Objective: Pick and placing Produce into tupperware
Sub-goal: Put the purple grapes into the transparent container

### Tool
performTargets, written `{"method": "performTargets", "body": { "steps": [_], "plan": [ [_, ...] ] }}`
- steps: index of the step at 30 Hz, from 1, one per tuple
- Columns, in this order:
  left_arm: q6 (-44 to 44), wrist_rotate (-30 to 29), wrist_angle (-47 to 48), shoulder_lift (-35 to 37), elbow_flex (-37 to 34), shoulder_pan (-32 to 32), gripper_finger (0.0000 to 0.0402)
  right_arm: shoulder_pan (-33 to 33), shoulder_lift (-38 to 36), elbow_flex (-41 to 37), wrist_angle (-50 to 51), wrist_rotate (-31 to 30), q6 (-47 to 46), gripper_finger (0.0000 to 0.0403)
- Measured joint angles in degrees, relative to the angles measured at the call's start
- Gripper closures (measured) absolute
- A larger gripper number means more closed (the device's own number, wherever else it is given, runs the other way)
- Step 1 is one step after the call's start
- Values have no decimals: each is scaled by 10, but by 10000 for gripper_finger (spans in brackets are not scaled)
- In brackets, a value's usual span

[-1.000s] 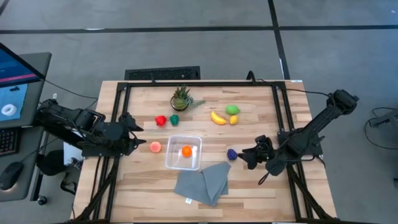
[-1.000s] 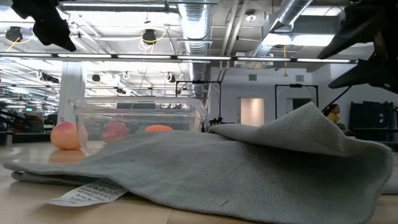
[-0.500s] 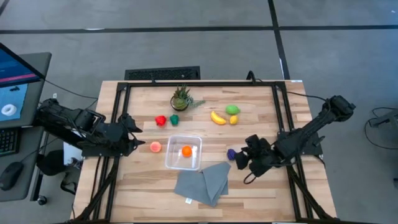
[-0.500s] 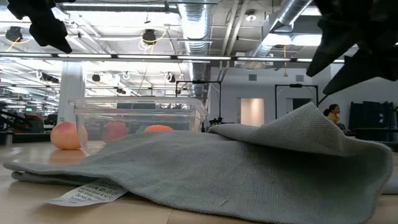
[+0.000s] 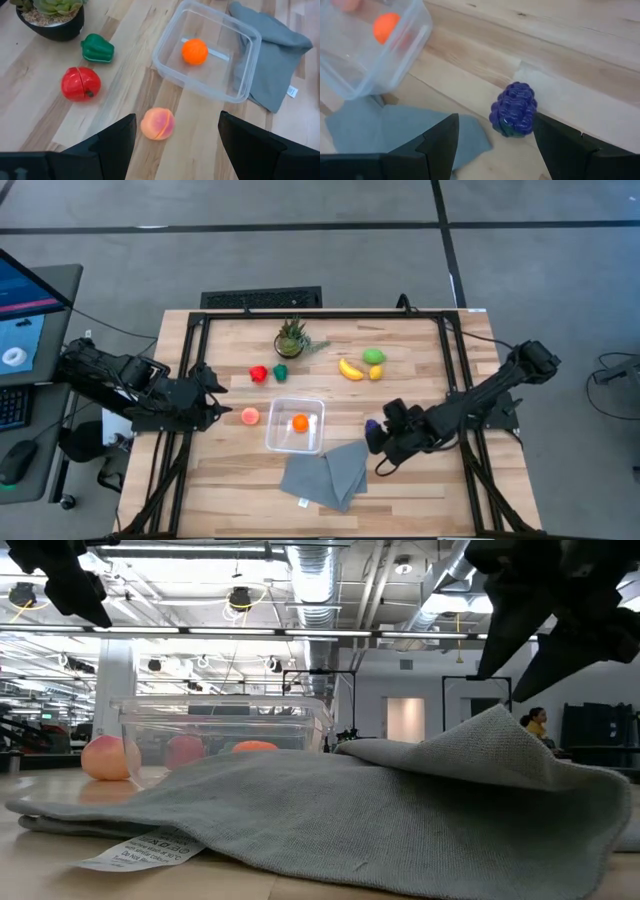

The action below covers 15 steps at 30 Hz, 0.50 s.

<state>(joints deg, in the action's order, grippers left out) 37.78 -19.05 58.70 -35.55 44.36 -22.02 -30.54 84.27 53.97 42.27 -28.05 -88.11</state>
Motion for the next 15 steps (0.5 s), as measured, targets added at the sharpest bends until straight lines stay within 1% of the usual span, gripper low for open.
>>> {"method": "performTargets", "body": {
  "steps": [6, 11, 15],
  "plan": [
    [-2, 3, 6, 0, 0, 0, 132, 2, 27, 44, 39, 3, -2, 127],
    [-6, 8, 7, 0, 0, -1, 132, 9, 33, 50, 46, 23, -8, 127],
    [-6, 14, 7, 10, 0, -9, 132, 12, 33, 50, 60, 27, -33, 127]
  ]
}}
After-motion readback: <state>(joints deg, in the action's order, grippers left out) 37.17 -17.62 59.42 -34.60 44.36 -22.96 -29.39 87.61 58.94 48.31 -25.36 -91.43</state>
